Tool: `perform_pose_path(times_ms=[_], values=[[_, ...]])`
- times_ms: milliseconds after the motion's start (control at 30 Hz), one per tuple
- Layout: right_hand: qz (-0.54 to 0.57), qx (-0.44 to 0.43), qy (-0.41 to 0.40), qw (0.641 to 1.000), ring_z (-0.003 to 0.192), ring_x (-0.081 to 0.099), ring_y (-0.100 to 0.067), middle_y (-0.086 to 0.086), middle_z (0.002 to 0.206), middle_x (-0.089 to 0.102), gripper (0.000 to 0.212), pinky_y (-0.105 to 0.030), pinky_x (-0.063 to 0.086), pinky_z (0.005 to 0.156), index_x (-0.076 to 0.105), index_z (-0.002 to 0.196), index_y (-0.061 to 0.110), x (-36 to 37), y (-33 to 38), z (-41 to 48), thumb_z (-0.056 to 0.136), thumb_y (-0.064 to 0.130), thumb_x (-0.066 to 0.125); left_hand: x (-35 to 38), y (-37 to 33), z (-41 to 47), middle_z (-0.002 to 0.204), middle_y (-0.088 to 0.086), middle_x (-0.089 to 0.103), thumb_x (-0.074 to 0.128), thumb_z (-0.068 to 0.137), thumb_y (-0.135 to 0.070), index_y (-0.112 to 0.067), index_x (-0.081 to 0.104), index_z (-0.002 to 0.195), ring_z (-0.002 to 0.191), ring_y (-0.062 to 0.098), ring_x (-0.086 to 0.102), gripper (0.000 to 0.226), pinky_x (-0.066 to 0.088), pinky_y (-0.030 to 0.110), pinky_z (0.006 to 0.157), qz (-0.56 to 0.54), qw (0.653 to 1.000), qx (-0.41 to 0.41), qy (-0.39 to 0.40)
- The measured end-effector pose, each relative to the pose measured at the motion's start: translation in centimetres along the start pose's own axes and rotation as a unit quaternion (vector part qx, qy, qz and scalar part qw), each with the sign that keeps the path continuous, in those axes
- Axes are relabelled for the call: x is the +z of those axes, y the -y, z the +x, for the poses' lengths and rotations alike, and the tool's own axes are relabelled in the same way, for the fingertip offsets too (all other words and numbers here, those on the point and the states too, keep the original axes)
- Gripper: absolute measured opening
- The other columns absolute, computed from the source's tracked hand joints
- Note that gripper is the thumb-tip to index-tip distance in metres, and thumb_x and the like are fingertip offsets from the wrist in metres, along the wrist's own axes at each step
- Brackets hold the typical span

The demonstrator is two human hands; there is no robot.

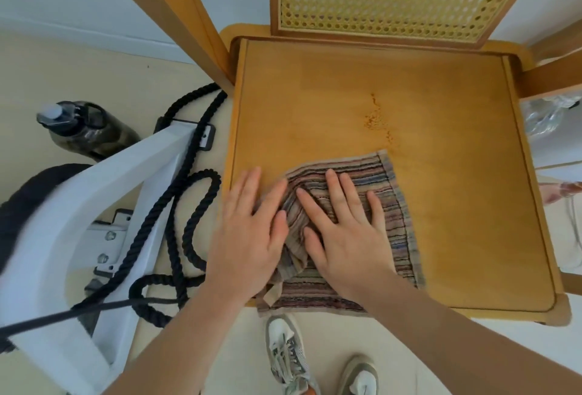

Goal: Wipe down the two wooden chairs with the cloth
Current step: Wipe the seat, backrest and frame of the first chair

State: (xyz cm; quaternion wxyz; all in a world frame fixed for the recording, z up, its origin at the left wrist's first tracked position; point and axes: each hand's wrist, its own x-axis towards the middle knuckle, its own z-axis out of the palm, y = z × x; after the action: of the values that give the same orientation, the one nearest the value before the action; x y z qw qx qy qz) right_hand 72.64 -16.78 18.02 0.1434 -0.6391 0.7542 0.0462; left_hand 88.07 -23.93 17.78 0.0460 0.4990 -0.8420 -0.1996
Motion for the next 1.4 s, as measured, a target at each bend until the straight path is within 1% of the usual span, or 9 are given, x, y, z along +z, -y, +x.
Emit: perform_pose_path(times_ms=[167, 234, 434, 568, 701, 901, 1068, 1202, 1402], values=[[-0.023, -0.057, -0.027, 0.998, 0.149, 0.011, -0.019, -0.002, 0.162, 0.015, 0.056, -0.049, 0.012, 0.115, 0.021, 0.153, 0.029, 0.5, -1.1, 0.7, 0.101, 0.047, 0.015, -0.1, 1.4, 2.5, 0.131, 0.01, 0.054, 0.024, 0.097, -0.052, -0.019, 0.024, 0.146, 0.113, 0.03, 0.055, 0.059, 0.046, 0.041, 0.084, -0.155, 0.946, -0.283, -0.038], [-0.03, -0.063, -0.037, 0.997, 0.148, 0.014, -0.016, 0.001, 0.161, 0.019, 0.054, -0.046, 0.016, 0.117, 0.026, 0.153, 0.027, 0.4, -3.3, 0.1, 0.101, 0.042, 0.017, 0.0, 1.3, 2.6, 0.1, 0.004, 0.064, 0.022, 0.096, -0.056, -0.017, 0.04, 0.132, 0.084, 0.026, 0.06, 0.055, 0.048, 0.038, 0.07, -0.157, 0.944, -0.289, -0.04], [0.051, 0.138, -0.072, 0.986, 0.15, 0.0, -0.02, -0.003, 0.163, 0.005, 0.061, -0.048, -0.001, 0.118, 0.013, 0.154, 0.024, 0.6, 2.0, 1.2, 0.097, 0.047, 0.012, -0.5, 1.3, 2.7, 0.071, -0.004, 0.056, 0.021, 0.1, -0.043, -0.019, 0.056, 0.09, 0.067, 0.017, 0.056, 0.044, 0.045, 0.034, 0.062, -0.167, 0.925, -0.329, -0.091], [0.05, 0.002, -0.032, 0.998, 0.15, -0.005, -0.022, -0.006, 0.163, -0.001, 0.061, -0.051, -0.005, 0.117, 0.009, 0.154, 0.026, 0.6, 6.3, 4.1, 0.097, 0.047, 0.011, -0.1, 1.4, 3.0, 0.066, -0.007, 0.047, 0.02, 0.101, -0.04, -0.017, 0.055, 0.092, 0.062, 0.02, 0.047, 0.042, 0.033, 0.031, 0.058, -0.119, 0.929, -0.339, -0.086], [-0.008, -0.107, -0.024, 0.994, 0.149, -0.003, -0.012, 0.001, 0.163, 0.002, 0.059, -0.042, 0.003, 0.118, 0.008, 0.155, 0.022, -0.3, -1.9, 4.6, 0.1, 0.045, 0.008, 0.0, 1.5, 2.7, 0.065, -0.005, 0.045, 0.015, 0.102, -0.039, -0.017, 0.05, 0.093, 0.062, 0.021, 0.044, 0.042, 0.033, 0.032, 0.061, -0.102, 0.932, -0.341, -0.074], [0.042, 0.221, -0.027, 0.974, 0.148, -0.015, -0.016, -0.002, 0.162, -0.013, 0.063, -0.043, -0.005, 0.12, -0.006, 0.155, 0.018, -2.4, -6.0, 6.0, 0.099, 0.045, 0.008, 0.2, 1.1, 2.9, 0.061, 0.002, 0.05, 0.013, 0.101, -0.038, -0.014, 0.048, 0.087, 0.053, 0.015, 0.044, 0.045, 0.027, 0.029, 0.05, -0.086, 0.935, -0.336, -0.081], [0.086, -0.014, -0.012, 0.996, 0.147, -0.019, -0.018, -0.002, 0.161, -0.016, 0.06, -0.049, -0.007, 0.119, -0.006, 0.154, 0.019, -1.1, 5.8, 7.4, 0.101, 0.043, 0.01, 0.4, 1.3, 3.2, 0.067, 0.001, 0.049, 0.018, 0.101, -0.035, -0.013, 0.049, 0.095, 0.06, 0.025, 0.045, 0.039, 0.033, 0.032, 0.057, -0.081, 0.933, -0.342, -0.081], [0.015, -0.093, -0.022, 0.995, 0.15, 0.003, -0.014, 0.002, 0.163, 0.007, 0.059, -0.043, 0.005, 0.12, 0.015, 0.155, 0.023, -0.1, -0.5, 3.5, 0.101, 0.046, 0.017, 0.2, 1.4, 3.1, 0.061, -0.001, 0.046, 0.018, 0.101, -0.035, -0.013, 0.046, 0.088, 0.054, 0.022, 0.042, 0.038, 0.029, 0.031, 0.052, -0.091, 0.931, -0.345, -0.079], [0.037, 0.225, -0.048, 0.972, 0.149, -0.005, -0.014, 0.003, 0.163, -0.001, 0.064, -0.044, 0.002, 0.121, 0.008, 0.156, 0.023, -1.3, -6.2, 2.2, 0.097, 0.046, 0.014, 0.1, 1.3, 3.1, 0.062, 0.0, 0.048, 0.015, 0.101, -0.037, -0.011, 0.05, 0.093, 0.055, 0.02, 0.045, 0.045, 0.032, 0.032, 0.054, -0.104, 0.931, -0.341, -0.079]])
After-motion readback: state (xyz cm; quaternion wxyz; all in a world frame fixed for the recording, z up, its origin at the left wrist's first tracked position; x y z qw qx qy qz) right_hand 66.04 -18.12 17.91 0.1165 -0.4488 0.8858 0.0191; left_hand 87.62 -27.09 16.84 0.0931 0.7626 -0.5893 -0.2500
